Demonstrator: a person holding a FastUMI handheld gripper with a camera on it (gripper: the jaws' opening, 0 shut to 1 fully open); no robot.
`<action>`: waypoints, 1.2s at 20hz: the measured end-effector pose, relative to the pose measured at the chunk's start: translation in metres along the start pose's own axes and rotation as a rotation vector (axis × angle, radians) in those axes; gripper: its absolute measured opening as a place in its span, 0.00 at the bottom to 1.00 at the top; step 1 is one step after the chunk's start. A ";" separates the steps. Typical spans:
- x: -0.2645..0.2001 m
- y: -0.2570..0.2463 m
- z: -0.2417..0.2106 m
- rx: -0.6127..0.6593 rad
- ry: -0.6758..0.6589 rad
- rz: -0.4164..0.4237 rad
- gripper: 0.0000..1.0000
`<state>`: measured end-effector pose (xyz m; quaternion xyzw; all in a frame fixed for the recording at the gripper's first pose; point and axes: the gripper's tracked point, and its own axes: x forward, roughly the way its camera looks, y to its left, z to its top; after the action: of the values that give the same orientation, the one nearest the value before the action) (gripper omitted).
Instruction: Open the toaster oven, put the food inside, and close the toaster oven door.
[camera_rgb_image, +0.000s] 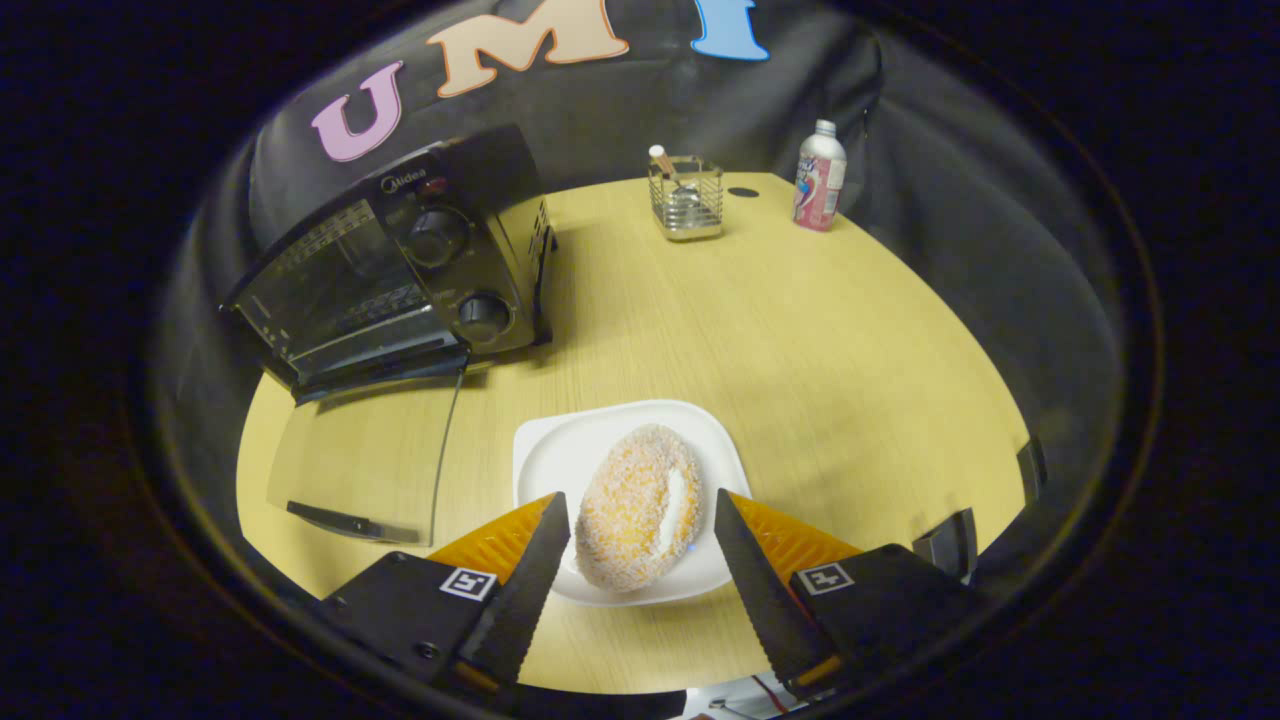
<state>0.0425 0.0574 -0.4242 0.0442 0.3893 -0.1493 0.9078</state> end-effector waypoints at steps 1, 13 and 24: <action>0.004 0.001 0.000 0.009 0.008 0.017 0.93; 0.025 0.001 0.001 -0.002 0.116 0.154 0.80; -0.026 0.052 0.026 0.246 0.110 0.278 0.71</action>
<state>0.0594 0.1079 -0.3894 0.2163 0.4071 -0.0666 0.8849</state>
